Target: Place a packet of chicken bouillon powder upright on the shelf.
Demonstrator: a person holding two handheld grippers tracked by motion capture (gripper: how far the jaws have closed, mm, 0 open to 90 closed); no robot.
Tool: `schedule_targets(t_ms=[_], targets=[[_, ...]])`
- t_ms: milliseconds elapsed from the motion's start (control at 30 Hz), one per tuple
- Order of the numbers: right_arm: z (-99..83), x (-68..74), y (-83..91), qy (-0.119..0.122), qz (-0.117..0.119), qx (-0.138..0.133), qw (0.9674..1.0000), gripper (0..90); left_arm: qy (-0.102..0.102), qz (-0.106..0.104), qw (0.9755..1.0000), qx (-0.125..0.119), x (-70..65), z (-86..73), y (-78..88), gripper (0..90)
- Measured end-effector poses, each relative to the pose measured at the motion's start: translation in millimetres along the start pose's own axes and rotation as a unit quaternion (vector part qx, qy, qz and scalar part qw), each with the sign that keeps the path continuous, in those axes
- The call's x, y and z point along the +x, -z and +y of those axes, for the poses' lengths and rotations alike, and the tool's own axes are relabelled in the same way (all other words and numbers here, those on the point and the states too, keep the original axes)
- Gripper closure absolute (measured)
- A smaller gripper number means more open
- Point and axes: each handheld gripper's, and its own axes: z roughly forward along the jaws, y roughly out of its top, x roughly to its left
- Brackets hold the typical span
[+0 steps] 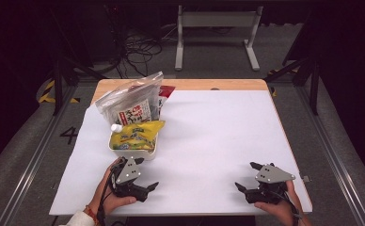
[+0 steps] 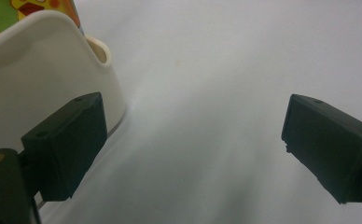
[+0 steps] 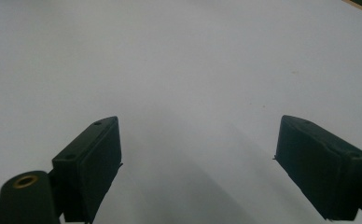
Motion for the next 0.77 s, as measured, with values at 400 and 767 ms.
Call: schedule_targets(t_ms=[400,767], targets=[[-0.3,-0.3,-0.2,-0.002,0.002,0.000,1.0000,14.3,0.002,0.000,1.0000,-0.002,2.0,0.5,0.8,7.7],[-0.2,-1.1,-0.6,-0.002,-0.004,0.000,1.0000,15.1,0.000,0.002,1.0000,0.003,3.5,0.6,-0.4,7.7]])
